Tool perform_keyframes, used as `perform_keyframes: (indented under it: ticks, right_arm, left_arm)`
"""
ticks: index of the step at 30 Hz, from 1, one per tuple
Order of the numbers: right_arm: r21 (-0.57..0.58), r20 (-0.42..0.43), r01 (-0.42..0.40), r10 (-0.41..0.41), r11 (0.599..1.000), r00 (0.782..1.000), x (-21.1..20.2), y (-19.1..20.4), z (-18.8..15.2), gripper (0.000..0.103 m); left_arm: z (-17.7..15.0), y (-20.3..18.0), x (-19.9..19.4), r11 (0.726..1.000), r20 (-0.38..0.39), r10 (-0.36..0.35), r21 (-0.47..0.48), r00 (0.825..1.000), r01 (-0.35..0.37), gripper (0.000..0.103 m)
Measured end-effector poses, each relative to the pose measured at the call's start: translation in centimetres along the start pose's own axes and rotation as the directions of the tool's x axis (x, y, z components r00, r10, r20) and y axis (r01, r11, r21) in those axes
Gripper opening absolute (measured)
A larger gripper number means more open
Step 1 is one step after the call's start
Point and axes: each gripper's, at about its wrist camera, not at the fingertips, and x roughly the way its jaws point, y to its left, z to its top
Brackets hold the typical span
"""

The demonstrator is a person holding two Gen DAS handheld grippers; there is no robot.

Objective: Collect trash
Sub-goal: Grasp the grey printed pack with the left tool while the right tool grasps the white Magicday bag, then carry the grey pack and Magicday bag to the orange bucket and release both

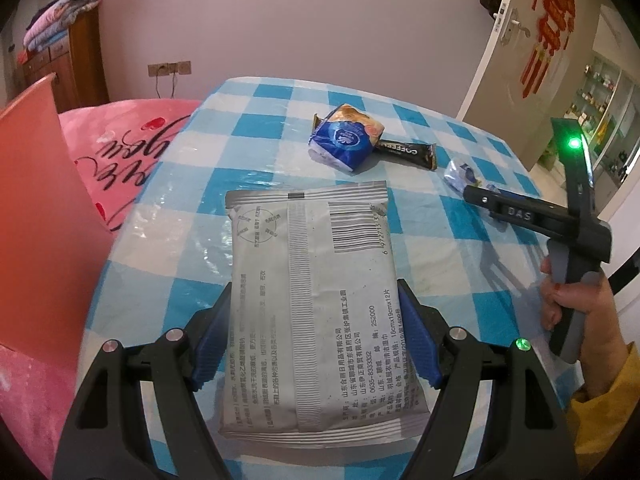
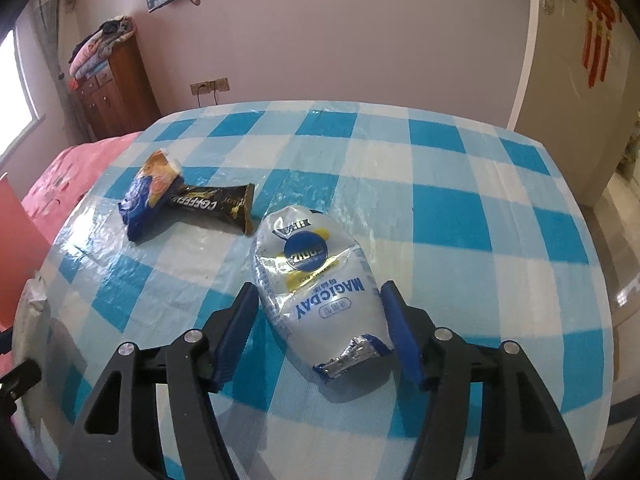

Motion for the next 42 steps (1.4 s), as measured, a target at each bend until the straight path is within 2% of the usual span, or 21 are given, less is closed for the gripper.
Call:
perform_keyframes:
  ticks: [17, 24, 32, 42]
  right_arm:
    - [0.057, 0.037, -0.03, 0.028, 0.998, 0.999, -4.1, 1.3, -4.7, 0.059]
    - [0.077, 0.049, -0.075, 0.071, 0.994, 0.996, -6.1, 2.5, -6.2, 0.059]
    - [0.103, 0.058, -0.167, 0.161, 0.981, 0.985, -8.2, 4.1, -6.2, 0.059]
    - [0.081, 0.084, -0.305, 0.299, 0.949, 0.951, -11.0, 8.1, -4.1, 0.059]
  left_arm:
    - [-1.1, 0.4, -3.3, 0.998, 0.061, 0.047, 0.045, 0.997, -0.049, 0.076]
    - [-1.4, 0.7, -4.6, 0.995, 0.085, 0.071, 0.057, 0.994, -0.076, 0.076]
    - [-1.0, 1.8, -6.7, 0.997, 0.132, 0.065, 0.039, 0.989, -0.071, 0.076]
    - [0.4, 4.4, -10.4, 0.997, 0.22, 0.077, -0.012, 0.973, -0.076, 0.076]
